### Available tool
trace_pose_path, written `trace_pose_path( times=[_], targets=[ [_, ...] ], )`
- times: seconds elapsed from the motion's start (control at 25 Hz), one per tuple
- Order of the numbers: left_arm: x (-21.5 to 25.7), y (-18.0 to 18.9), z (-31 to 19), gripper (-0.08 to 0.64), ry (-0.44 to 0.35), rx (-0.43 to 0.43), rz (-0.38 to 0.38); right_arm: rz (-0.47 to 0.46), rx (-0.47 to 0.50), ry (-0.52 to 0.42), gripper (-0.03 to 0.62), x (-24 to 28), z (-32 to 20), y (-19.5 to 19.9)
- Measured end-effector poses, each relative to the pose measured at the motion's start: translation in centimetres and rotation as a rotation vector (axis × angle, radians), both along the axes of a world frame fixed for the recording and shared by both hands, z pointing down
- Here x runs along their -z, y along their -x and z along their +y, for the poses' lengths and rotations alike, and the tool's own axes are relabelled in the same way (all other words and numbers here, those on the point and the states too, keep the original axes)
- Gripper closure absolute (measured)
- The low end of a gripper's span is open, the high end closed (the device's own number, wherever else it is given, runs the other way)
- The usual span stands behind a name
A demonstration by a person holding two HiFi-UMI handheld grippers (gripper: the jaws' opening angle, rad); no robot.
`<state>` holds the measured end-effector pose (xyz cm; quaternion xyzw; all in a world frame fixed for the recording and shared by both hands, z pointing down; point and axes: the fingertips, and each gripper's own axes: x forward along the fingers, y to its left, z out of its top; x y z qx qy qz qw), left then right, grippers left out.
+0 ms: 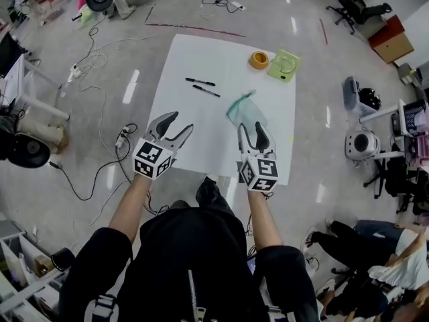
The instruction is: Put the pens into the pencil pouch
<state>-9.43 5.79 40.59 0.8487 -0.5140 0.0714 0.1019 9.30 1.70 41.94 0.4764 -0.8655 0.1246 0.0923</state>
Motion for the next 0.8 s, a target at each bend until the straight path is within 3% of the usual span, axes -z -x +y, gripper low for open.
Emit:
trace_pose_path(
  times=[0.28, 0.8],
  targets=[
    [-0.4, 0.0, -5.9, 0.305, 0.012, -0.042, -0.02, 0.025, 0.001, 0.033, 0.39, -0.9, -5.3, 0.9],
    [-3.2, 1.5, -13.5, 0.307, 0.069, -0.175, -0.024, 0.084, -0.117, 0.092, 0.391, -3.7, -10.8, 1.9]
  ],
)
